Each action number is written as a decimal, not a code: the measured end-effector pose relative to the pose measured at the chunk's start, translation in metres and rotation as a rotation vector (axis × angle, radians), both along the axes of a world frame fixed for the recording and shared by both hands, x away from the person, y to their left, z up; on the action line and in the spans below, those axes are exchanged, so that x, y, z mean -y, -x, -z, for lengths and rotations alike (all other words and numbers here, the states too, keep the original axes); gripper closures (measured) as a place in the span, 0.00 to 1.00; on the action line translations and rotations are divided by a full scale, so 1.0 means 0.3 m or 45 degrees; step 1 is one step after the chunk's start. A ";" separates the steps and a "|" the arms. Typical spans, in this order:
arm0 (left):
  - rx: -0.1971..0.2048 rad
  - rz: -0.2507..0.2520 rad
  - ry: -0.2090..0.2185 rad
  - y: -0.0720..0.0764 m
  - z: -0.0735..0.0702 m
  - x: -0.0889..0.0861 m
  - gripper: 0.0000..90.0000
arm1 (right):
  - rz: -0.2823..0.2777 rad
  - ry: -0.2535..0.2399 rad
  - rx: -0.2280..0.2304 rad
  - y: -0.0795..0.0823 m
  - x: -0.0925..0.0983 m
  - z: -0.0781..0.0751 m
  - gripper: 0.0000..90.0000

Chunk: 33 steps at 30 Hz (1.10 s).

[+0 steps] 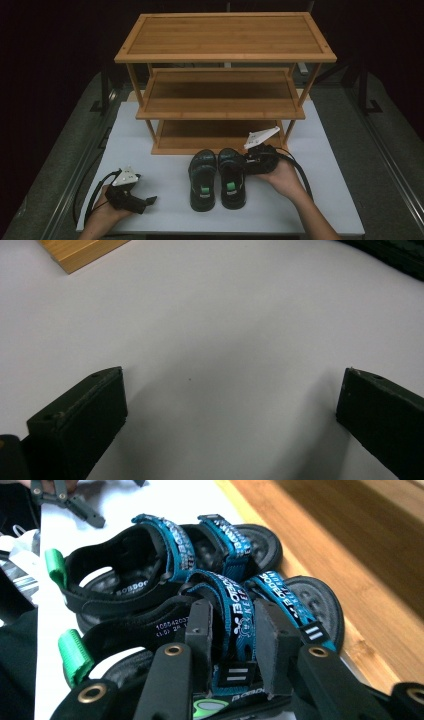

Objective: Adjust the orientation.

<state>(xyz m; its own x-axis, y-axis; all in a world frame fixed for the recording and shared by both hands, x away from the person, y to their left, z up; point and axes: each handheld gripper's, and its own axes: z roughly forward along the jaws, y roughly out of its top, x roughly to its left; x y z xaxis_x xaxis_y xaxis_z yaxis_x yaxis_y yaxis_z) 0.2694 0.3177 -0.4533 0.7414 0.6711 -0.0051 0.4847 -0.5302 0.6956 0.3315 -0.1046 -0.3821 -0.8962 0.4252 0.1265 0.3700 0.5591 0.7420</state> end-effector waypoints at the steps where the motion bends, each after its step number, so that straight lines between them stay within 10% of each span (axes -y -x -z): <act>1: 0.000 0.001 0.000 0.000 0.000 0.000 0.00 | 0.000 0.000 0.000 0.000 0.000 0.000 0.77; 9: 0.000 0.001 0.000 0.000 0.000 0.000 0.00 | 0.013 -0.006 -0.009 0.005 -0.008 0.011 0.75; 22: -0.015 -0.007 0.022 -0.004 -0.006 -0.005 0.00 | 0.103 -0.028 0.051 0.019 0.034 -0.015 0.39; 33: -0.017 0.039 0.111 -0.012 -0.089 0.059 0.16 | 0.101 -0.040 0.037 0.028 0.051 -0.017 0.44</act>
<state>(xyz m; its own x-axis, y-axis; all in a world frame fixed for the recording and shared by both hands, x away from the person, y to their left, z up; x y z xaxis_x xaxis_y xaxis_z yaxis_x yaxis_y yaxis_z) 0.2729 0.2998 -0.4265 0.7611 0.6446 -0.0725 0.4787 -0.4827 0.7334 0.3231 -0.1199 -0.3770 -0.8634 0.4912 0.1152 0.3900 0.5049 0.7700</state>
